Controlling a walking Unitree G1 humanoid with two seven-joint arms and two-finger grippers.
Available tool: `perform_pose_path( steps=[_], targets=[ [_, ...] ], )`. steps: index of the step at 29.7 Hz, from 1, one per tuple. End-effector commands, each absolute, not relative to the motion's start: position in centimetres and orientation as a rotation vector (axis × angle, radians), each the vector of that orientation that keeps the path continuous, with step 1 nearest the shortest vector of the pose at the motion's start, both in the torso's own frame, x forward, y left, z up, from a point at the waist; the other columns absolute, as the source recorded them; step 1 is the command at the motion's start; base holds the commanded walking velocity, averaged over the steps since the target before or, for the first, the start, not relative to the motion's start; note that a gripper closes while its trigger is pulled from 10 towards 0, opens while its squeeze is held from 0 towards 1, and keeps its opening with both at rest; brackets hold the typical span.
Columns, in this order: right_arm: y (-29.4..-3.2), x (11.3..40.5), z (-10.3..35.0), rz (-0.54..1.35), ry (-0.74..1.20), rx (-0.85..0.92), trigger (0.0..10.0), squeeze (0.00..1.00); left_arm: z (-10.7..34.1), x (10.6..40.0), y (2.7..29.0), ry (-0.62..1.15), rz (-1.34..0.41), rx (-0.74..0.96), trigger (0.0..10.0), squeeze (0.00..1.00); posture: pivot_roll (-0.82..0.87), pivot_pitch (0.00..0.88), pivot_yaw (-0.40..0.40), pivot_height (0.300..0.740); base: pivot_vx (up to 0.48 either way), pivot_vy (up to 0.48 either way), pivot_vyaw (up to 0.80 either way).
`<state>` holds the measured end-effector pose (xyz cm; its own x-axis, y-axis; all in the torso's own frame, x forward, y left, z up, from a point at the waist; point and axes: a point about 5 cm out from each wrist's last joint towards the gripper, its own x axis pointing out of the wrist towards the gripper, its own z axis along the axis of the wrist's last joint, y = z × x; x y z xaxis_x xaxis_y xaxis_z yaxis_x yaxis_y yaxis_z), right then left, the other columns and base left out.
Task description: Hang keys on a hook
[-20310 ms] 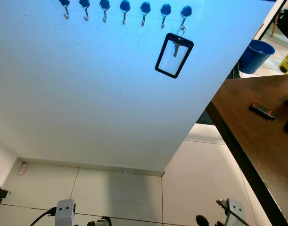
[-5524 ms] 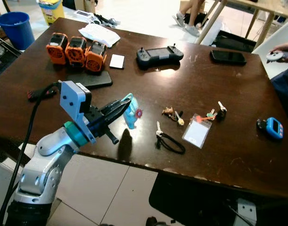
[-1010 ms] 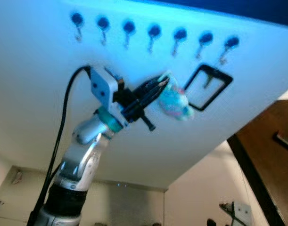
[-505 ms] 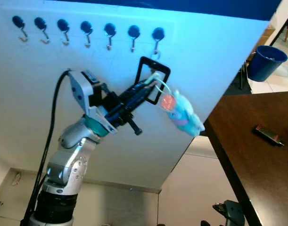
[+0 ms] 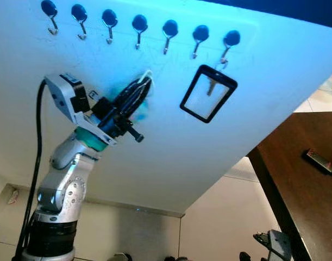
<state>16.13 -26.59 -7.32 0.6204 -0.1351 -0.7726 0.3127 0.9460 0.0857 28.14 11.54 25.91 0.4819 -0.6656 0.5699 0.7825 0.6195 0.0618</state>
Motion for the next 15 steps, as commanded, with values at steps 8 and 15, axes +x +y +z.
perform_pose_path(
  steps=[8, 15],
  targets=[
    [-25.4, 15.6, -8.0, -0.204, 0.920, 0.182, 10.0, 0.00, 26.8, 27.1, 9.5, -0.625, -1.018, -0.255, 10.0, 0.00, 0.04, 0.092, -0.024, 0.740, 0.000, 0.000, 0.00],
    [-23.7, 16.6, -8.0, -0.075, 0.933, 0.079, 10.0, 0.00, 27.0, 27.1, 8.7, -0.628, -1.023, -0.267, 10.0, 0.00, 0.04, 0.106, -0.017, 0.740, 0.000, 0.000, 0.00]
  ],
)
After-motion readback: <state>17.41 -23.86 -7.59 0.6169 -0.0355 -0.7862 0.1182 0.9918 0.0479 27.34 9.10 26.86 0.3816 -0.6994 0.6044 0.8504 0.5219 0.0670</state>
